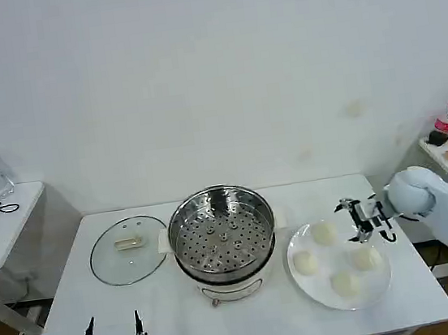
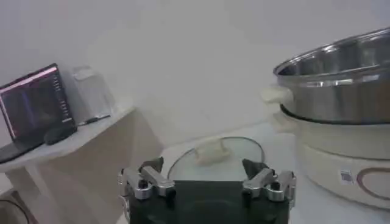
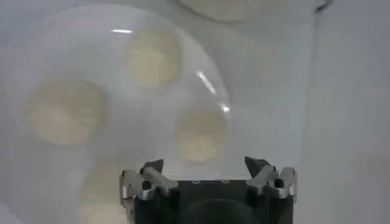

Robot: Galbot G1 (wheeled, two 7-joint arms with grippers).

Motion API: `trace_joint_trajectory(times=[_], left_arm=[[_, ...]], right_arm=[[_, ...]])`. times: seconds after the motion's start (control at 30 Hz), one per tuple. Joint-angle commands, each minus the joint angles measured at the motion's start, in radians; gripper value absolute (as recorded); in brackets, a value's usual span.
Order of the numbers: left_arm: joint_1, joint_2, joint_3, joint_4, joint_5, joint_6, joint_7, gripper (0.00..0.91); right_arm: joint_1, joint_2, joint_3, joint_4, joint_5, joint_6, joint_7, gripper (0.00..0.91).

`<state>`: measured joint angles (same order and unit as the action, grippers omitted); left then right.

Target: Take steamed baozi put them in steamer then cover it.

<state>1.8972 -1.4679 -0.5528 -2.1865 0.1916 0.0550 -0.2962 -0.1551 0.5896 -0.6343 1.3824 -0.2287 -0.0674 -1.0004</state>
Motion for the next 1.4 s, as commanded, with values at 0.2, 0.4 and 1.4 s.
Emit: trace_joint_trajectory(times=[0.2, 0.4, 1.4], left_arm=[[0.000, -0.005, 0.002, 0.008, 0.012, -0.005, 0.003, 0.907], [0.003, -0.006, -0.004, 0.011, 0.013, -0.008, 0.003, 0.907], [0.006, -0.004, -0.007, 0.004, 0.009, -0.011, -0.004, 0.907]], right_arm=[[0.078, 0.116, -0.090, -0.120, 0.024, -0.050, 0.026, 0.907], [0.063, 0.171, -0.077, -0.170, 0.008, -0.051, 0.052, 0.907], [0.050, 0.182, -0.067, -0.178, -0.012, -0.071, 0.047, 0.605]])
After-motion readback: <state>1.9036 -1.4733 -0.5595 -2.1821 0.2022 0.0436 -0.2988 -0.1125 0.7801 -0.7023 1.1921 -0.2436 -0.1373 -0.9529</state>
